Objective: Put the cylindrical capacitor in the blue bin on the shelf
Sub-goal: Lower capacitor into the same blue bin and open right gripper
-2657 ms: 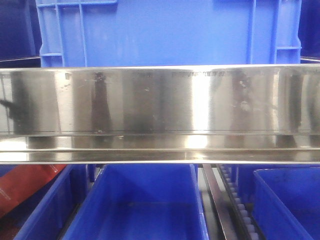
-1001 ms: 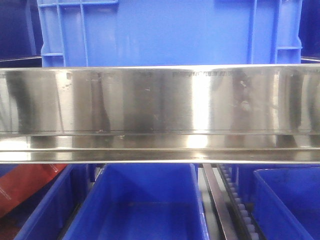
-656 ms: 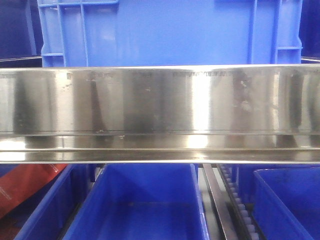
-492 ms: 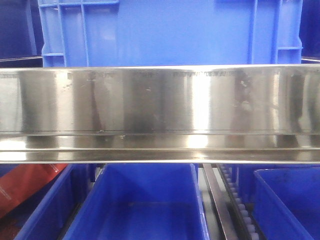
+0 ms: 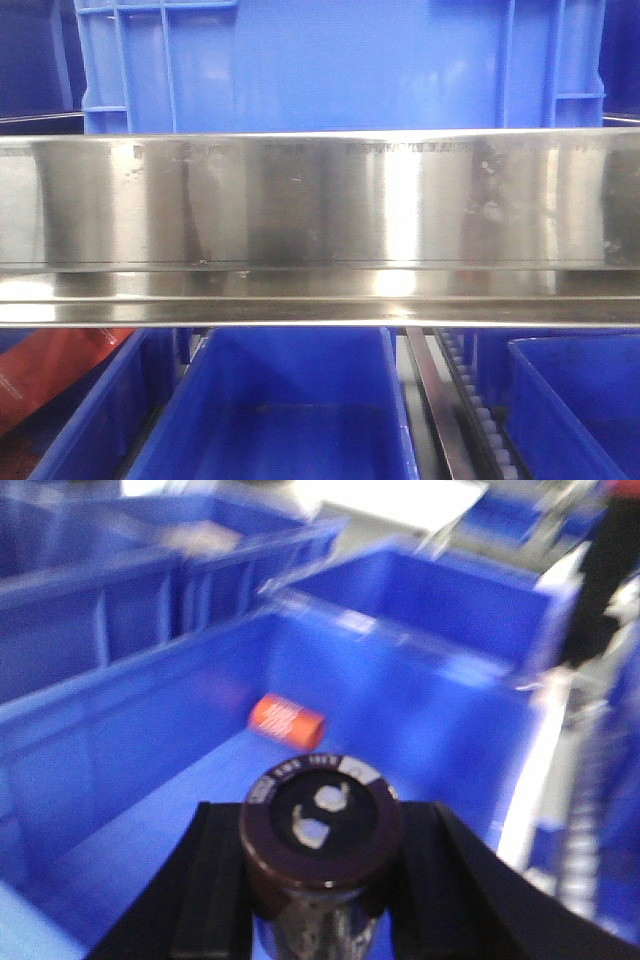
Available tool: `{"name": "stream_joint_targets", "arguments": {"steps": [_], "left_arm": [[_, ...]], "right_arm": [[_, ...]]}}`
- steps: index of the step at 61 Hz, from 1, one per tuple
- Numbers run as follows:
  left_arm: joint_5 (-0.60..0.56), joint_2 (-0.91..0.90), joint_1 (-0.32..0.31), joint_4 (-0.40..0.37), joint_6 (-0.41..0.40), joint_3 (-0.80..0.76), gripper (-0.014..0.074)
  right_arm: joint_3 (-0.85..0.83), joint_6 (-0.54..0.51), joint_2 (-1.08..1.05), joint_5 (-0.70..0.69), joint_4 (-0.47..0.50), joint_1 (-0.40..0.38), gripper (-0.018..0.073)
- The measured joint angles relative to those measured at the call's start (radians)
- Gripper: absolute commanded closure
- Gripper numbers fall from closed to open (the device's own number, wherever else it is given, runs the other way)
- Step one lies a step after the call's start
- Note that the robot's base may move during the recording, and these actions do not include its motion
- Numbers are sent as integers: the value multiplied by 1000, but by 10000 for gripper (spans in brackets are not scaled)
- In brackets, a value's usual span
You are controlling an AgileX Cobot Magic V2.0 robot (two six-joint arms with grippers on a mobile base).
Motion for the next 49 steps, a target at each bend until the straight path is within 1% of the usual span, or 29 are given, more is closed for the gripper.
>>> {"name": "stream_joint_targets", "arguments": {"steps": [6,14,24,28,34,39,44,48,49], "left_arm": [[0,0,0,0,0,0,708],[0,0,0,0,0,0,708],[0,0,0,-4,0,0,708],[0,0,0,-4,0,0,708],[0,0,0,-4,0,0,708],[0,0,0,-4,0,0,708],[0,0,0,-4,0,0,708],[0,0,0,-5,0,0,708],[0,0,0,-5,0,0,708]], "right_arm": [[-99,-2,136,50,27,3,603],[-176,-2,279,83,53,3,603],[-203,-2,417,100,88,3,602],[-203,-2,453,102,90,3,573],[-203,-2,497,104,90,3,470],[-203,-2,518,104,92,3,326],[-203,-2,528,106,97,3,124],[-208,-2,530,110,102,3,16],[-214,-2,530,110,104,3,2]]}}
